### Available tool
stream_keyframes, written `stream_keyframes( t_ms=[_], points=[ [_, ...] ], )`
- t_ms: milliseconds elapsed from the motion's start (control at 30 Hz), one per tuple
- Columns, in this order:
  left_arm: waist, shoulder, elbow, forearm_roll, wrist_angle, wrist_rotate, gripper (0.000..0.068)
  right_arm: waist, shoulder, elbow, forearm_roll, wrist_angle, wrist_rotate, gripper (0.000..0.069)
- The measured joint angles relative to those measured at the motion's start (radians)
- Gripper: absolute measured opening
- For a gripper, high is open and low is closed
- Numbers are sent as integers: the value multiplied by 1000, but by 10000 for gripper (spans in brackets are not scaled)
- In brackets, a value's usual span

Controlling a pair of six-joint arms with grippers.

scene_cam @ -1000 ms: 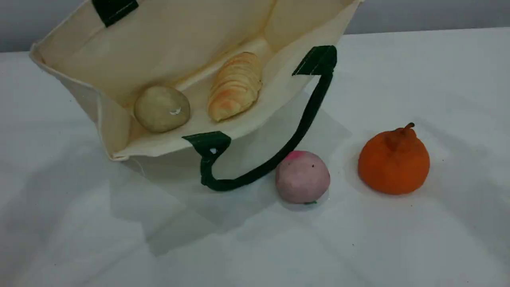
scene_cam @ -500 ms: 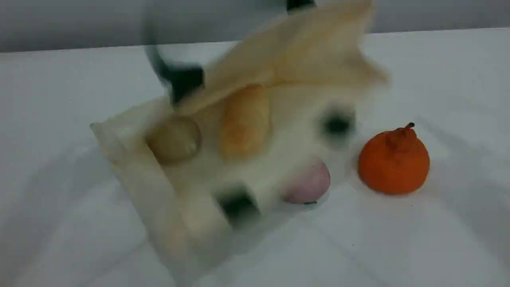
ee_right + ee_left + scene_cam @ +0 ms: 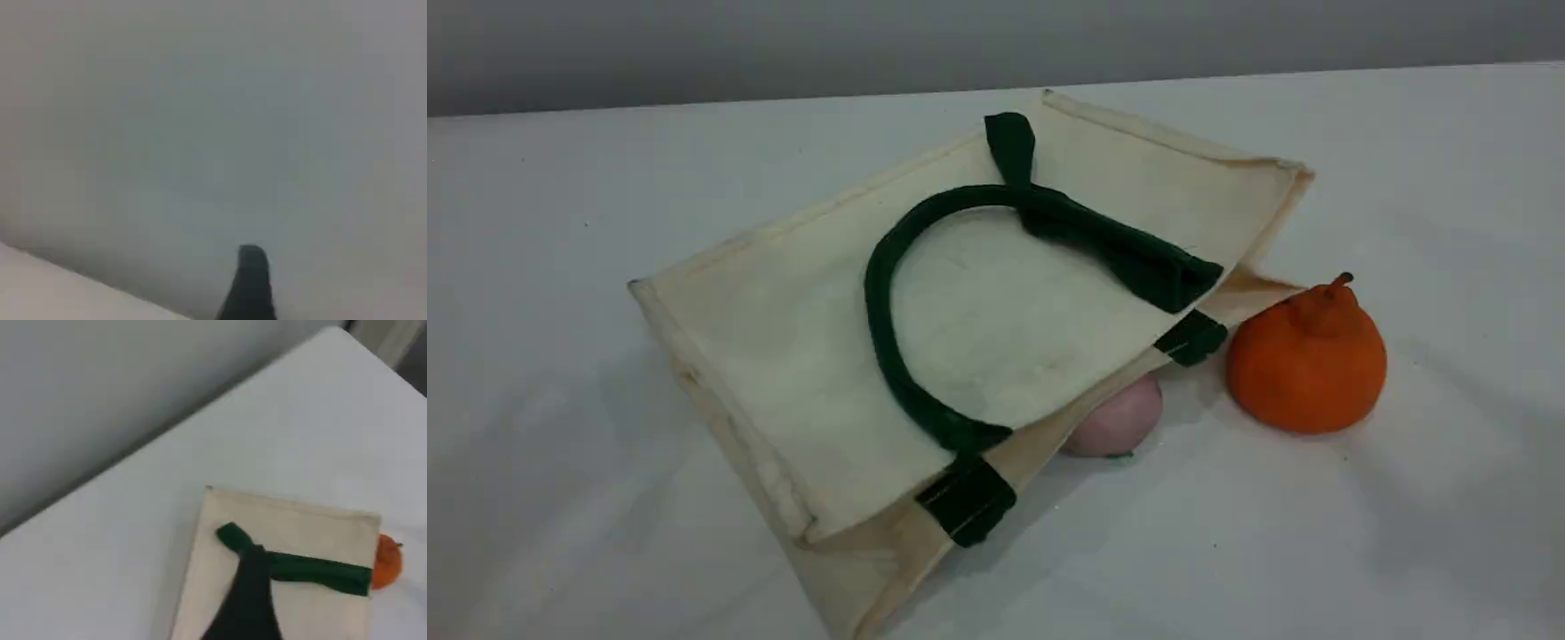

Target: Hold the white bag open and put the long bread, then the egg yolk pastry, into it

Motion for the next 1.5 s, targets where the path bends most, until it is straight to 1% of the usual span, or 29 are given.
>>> stream_keyframes(
  t_ms=[233,300,367,467,600,800,900,1000,1100,1267,1367,1500],
  points=[
    [0,-155,2,178,3,-164,592,0,-224,0,-82,203,11,562],
    [0,-208,14,210,3,-208,592,0,-294,0,-117,272,37,562],
    [0,-259,40,219,2,-231,592,0,-372,-1,-149,324,66,562],
    [0,-346,116,219,2,-235,592,0,-474,-1,-214,423,95,562],
    [0,-482,269,221,1,-235,592,0,-579,-1,-271,561,144,562],
    [0,-704,523,230,0,-219,592,0,-686,0,-276,769,233,562],
    [0,-811,644,240,0,-208,592,0,-734,2,-306,874,275,562],
    [0,-922,745,249,0,-208,592,0,-779,5,-354,954,331,562],
    [0,-1038,840,249,-1,-206,592,0,-824,26,-415,997,398,562],
    [0,-1243,1004,247,0,-200,592,0,-892,100,-503,997,520,562],
    [0,-1356,1095,245,0,-200,592,0,-916,172,-544,996,569,562],
    [0,-1482,1207,244,0,-200,592,0,-921,283,-551,981,585,562]
  ],
)
